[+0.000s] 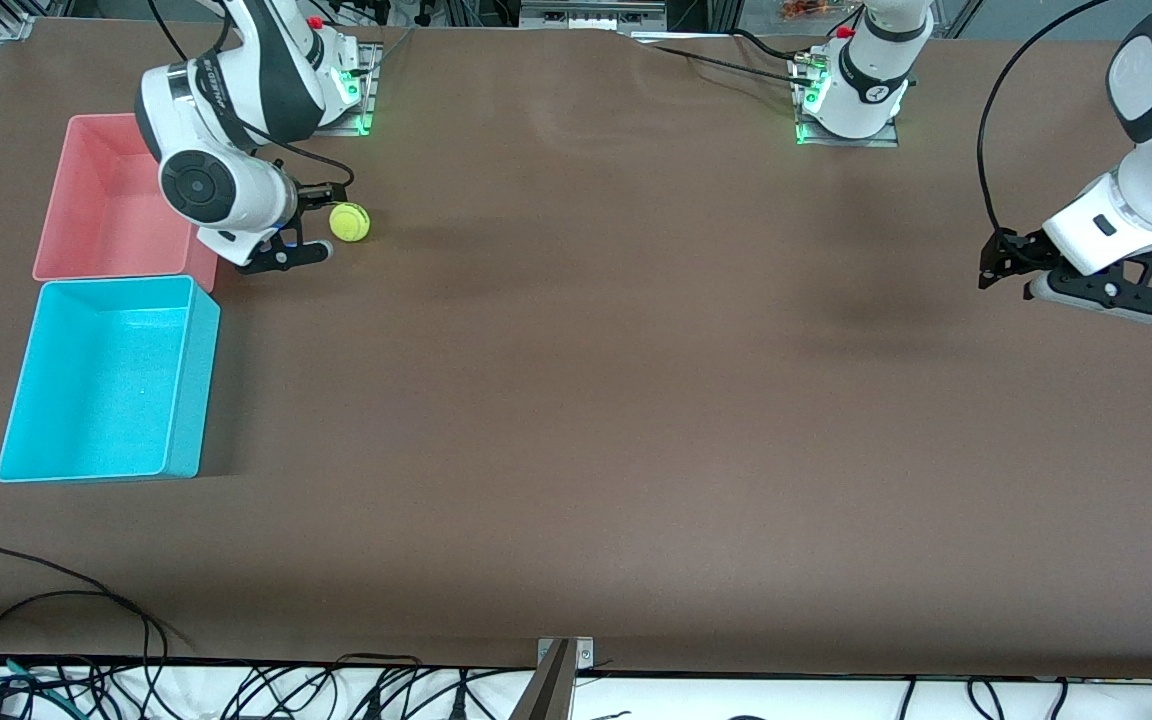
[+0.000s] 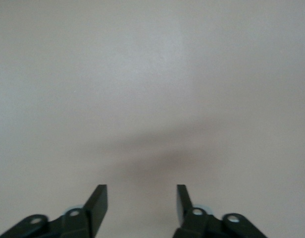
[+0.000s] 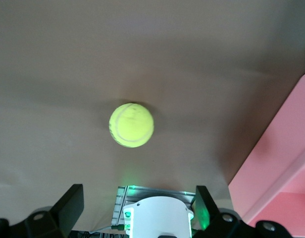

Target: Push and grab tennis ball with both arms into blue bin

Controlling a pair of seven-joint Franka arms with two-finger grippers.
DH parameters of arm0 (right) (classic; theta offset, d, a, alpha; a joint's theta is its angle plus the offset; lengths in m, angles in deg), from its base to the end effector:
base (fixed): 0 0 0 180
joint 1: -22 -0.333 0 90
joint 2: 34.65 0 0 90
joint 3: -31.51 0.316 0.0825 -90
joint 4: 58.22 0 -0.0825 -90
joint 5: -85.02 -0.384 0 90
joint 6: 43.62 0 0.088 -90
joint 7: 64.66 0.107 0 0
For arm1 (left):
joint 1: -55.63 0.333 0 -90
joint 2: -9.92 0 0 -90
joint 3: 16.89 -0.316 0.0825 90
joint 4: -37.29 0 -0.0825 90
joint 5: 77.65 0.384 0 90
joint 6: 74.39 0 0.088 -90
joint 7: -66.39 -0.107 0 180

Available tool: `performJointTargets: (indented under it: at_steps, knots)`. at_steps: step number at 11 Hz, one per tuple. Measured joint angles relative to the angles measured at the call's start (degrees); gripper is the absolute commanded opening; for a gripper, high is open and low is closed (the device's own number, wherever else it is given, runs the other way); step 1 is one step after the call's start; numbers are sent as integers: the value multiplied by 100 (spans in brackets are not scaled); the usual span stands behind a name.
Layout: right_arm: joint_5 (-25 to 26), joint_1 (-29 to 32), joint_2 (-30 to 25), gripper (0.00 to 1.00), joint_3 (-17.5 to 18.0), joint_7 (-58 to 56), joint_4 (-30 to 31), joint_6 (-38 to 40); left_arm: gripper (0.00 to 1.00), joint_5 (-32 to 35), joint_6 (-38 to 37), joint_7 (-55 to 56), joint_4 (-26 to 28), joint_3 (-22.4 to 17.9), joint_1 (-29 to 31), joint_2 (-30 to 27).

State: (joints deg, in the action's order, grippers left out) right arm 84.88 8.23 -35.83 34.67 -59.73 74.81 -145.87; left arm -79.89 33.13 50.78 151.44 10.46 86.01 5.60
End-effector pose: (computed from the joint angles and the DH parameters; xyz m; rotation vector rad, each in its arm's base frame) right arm 0.4216 0.1285 0.3194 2.9321 0.3060 -0.7651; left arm 0.5323 0.0205 0.4866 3.1141 -0.3201 -0.0743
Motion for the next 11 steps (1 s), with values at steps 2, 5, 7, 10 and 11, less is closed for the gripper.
performJointTargets:
  at_steps: [2, 5, 7, 10, 11]
  knots:
    - [0, 2, 2, 100, 5, 4, 631, -551, 100, -19, -320, 1008, -362, 175, -5, -6]
    - [33, 17, 6, 100, 5, 16, 1794, -1825, 100, -26, -649, 2583, -715, 679, -52, -30]
    - [388, 66, 1, 100, 4, 53, 2044, -2059, 100, -106, -738, 3163, -764, 887, -57, -37]
    - [944, 291, 2, 100, -6, 82, 2231, -2392, 100, -233, -1069, 3304, -1121, 822, -7, -44]
    - [1010, 347, 8, 100, -11, 81, 2287, -2502, 100, -277, -1126, 3302, -1238, 737, 47, -47]
